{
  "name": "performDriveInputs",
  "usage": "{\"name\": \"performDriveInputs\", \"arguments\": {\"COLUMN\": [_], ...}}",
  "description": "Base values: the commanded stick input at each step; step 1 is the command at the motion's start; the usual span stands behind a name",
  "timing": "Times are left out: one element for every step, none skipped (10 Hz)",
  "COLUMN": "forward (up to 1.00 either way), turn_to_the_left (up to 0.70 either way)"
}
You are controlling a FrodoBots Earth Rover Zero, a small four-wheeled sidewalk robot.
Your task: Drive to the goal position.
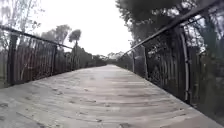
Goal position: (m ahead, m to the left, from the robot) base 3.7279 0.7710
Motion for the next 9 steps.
{"name": "performDriveInputs", "arguments": {"forward": [0.7,0.7,0.7,0.7,0.7,0.7,0.7,0.7,0.7], "turn_to_the_left": [0.0,0.0,0.0,0.0,0.0,0.0,0.0,0.0,0.0]}}
